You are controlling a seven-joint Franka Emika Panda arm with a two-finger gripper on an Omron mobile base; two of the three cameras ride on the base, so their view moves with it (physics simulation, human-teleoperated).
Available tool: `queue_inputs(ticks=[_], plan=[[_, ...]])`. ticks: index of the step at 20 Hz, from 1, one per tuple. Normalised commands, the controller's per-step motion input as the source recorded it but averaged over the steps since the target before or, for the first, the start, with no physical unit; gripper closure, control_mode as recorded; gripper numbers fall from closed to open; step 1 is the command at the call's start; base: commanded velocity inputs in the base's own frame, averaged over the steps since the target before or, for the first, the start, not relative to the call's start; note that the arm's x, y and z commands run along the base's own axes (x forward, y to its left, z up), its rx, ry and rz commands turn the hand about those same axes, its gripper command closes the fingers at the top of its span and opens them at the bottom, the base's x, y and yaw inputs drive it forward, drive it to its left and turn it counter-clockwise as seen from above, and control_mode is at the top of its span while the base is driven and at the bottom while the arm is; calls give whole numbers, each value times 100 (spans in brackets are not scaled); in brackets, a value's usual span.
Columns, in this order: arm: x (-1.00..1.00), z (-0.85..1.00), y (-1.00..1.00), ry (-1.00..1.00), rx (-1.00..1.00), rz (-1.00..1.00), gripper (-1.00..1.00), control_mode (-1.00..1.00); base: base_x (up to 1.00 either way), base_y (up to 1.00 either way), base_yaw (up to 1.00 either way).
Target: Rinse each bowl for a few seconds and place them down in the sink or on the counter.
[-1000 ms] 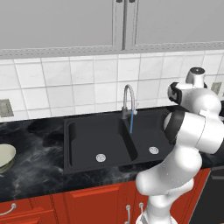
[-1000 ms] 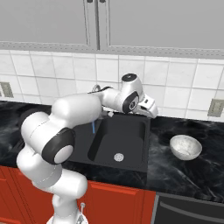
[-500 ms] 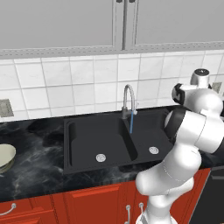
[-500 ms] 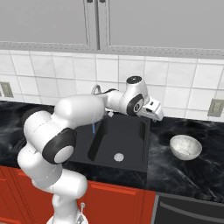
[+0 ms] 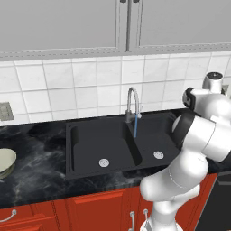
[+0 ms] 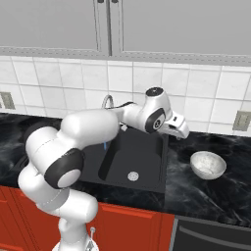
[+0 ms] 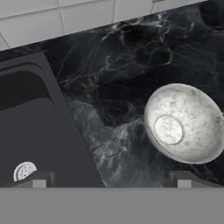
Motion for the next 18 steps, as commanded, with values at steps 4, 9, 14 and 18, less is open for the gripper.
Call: queue_inputs(ticks=[4,9,14,18], plan=[[-21,-4,-15,1,-2,0,-100,-100,0,0,0],[-14,-10,-13,3,-2,1,-100,-100,0,0,0],[-15,-13,-13,5,-2,3,-100,-100,0,0,0],[-16,-5,-12,5,-3,3,-100,-100,0,0,0]])
